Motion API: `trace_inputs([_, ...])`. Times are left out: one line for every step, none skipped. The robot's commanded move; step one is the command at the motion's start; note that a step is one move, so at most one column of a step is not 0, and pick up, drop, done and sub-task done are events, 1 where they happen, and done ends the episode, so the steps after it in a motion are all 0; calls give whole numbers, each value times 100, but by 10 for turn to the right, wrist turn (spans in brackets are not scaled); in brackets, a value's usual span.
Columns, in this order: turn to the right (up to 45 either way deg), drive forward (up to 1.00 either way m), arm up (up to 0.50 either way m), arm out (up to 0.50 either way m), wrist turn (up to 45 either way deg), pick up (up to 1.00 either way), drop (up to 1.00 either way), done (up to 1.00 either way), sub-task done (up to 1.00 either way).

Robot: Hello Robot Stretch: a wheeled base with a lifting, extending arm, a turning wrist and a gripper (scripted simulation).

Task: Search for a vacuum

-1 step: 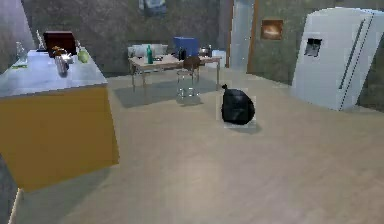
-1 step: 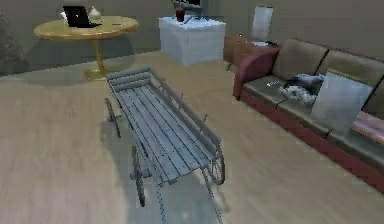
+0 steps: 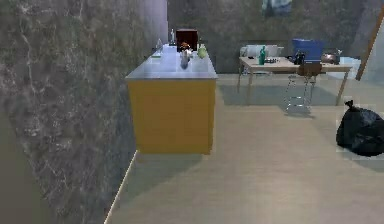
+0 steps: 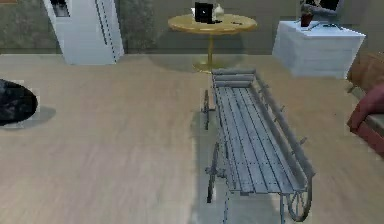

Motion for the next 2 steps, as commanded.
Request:
trace_inputs([0, 45, 0, 0, 0, 0, 0, 0, 0])
trace_inputs([450, 0, 0, 0, 0, 0, 0, 0, 0])
